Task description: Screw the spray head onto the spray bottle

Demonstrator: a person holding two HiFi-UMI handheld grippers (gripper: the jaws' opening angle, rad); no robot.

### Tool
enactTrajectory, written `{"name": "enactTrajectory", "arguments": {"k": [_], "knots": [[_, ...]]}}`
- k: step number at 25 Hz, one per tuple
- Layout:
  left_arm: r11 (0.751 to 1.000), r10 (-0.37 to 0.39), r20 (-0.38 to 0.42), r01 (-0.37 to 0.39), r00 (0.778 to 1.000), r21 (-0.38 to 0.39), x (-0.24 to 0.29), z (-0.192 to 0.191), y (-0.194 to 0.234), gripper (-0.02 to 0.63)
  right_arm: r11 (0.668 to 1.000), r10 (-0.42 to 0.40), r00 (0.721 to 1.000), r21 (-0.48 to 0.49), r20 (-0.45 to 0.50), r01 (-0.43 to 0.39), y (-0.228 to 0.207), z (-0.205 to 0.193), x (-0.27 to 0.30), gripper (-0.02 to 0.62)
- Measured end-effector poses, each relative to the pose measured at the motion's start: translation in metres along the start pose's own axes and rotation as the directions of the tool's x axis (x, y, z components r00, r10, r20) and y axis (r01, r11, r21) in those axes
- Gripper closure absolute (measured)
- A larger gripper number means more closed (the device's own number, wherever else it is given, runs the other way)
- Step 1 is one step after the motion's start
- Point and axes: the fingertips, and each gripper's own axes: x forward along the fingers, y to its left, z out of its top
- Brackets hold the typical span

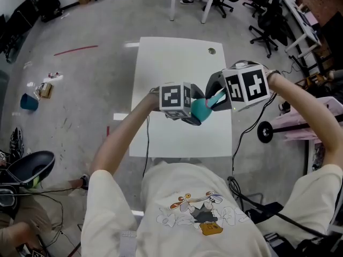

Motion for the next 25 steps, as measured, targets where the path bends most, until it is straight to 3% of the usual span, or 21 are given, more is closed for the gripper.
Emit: {"name": "enactTrajectory", "arguments": {"k": [2, 4, 6, 8, 11, 13, 16, 17, 18, 19, 20, 25], "knots": [[0.989, 0.145, -0.017, -0.145, 0.989, -0.04, -0.002, -0.005, 0.017, 0.233, 0.996, -0.028, 1.0, 0.082, 0.011, 0.027, -0.01, -0.005, 0.001, 0.465], [0.96, 0.267, -0.009, -0.267, 0.964, -0.09, -0.006, -0.005, 0.029, 0.233, 0.985, -0.056, 0.998, 0.168, 0.039, 0.049, -0.02, -0.007, 0.0, 0.465], [0.916, 0.377, -0.005, -0.373, 0.926, -0.147, -0.011, -0.005, 0.039, 0.233, 0.965, -0.082, 0.995, 0.256, 0.062, 0.064, -0.029, -0.008, -0.002, 0.465], [0.852, 0.482, -0.045, -0.48, 0.875, -0.208, -0.013, -0.011, 0.049, 0.233, 0.94, -0.107, 0.993, 0.33, 0.059, 0.081, -0.036, -0.011, -0.002, 0.465], [0.718, 0.629, -0.127, -0.636, 0.767, -0.283, -0.024, -0.021, 0.066, 0.233, 0.884, -0.148, 0.988, 0.455, 0.046, 0.111, -0.05, -0.015, -0.002, 0.465], [0.614, 0.714, -0.182, -0.729, 0.676, -0.302, -0.039, -0.026, 0.076, 0.233, 0.82, -0.188, 0.981, 0.558, 0.057, 0.125, -0.063, -0.014, -0.008, 0.465], [0.458, 0.811, -0.267, -0.849, 0.521, -0.265, -0.064, -0.031, 0.091, 0.233, 0.673, -0.245, 0.965, 0.733, 0.094, 0.099, -0.082, -0.015, -0.017, 0.465], [0.422, 0.827, -0.287, -0.871, 0.484, -0.253, -0.069, -0.033, 0.095, 0.233, 0.619, -0.263, 0.958, 0.781, 0.11, 0.08, -0.087, -0.015, -0.019, 0.465], [0.402, 0.834, -0.297, -0.881, 0.465, -0.25, -0.073, -0.034, 0.098, 0.233, 0.579, -0.28, 0.952, 0.813, 0.122, 0.066, -0.091, -0.015, -0.021, 0.465], [0.396, 0.835, -0.297, -0.881, 0.463, -0.258, -0.075, -0.035, 0.101, 0.233, 0.562, -0.293, 0.948, 0.825, 0.126, 0.064, -0.094, -0.015, -0.022, 0.465], [0.403, 0.832, -0.29, -0.875, 0.473, -0.27, -0.076, -0.034, 0.102, 0.233, 0.566, -0.301, 0.946, 0.821, 0.118, 0.077, -0.096, -0.015, -0.024, 0.465], [0.48, 0.8, -0.259, -0.836, 0.541, -0.265, -0.072, -0.037, 0.102, 0.233, 0.658, -0.317, 0.945, 0.736, 0.078, 0.16, -0.09, -0.013, -0.036, 0.429]]}}
